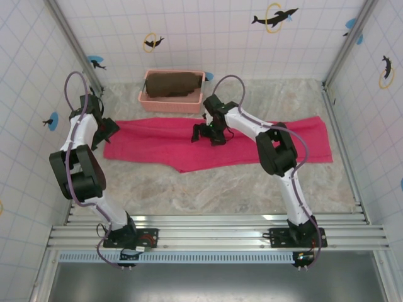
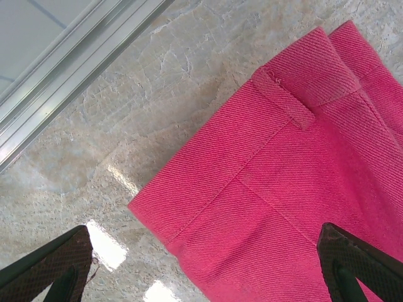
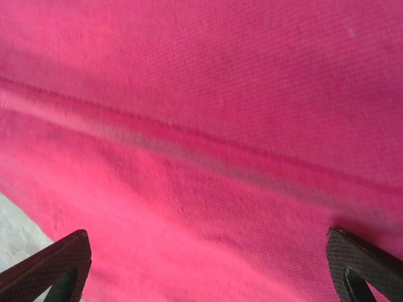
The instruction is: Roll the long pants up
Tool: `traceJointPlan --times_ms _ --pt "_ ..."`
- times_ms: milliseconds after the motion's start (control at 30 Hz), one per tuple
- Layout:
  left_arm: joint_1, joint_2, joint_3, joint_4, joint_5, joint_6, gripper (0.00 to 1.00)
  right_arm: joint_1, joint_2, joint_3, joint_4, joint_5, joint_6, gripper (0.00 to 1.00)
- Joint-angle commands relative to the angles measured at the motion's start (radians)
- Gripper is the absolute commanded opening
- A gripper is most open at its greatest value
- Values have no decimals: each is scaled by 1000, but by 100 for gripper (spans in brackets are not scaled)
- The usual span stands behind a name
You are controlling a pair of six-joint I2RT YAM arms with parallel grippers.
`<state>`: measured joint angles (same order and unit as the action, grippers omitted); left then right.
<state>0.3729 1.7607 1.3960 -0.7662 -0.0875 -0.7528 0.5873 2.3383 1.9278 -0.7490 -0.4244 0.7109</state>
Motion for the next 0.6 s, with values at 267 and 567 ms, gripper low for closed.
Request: traceJointPlan --times_ms 267,567 --pt "0 8 67 -41 -12 54 94 -56 271 466 -116 29 -57 99" --pt "-1 14 82 -52 -8 69 94 -190 302 691 -184 99 -117 99"
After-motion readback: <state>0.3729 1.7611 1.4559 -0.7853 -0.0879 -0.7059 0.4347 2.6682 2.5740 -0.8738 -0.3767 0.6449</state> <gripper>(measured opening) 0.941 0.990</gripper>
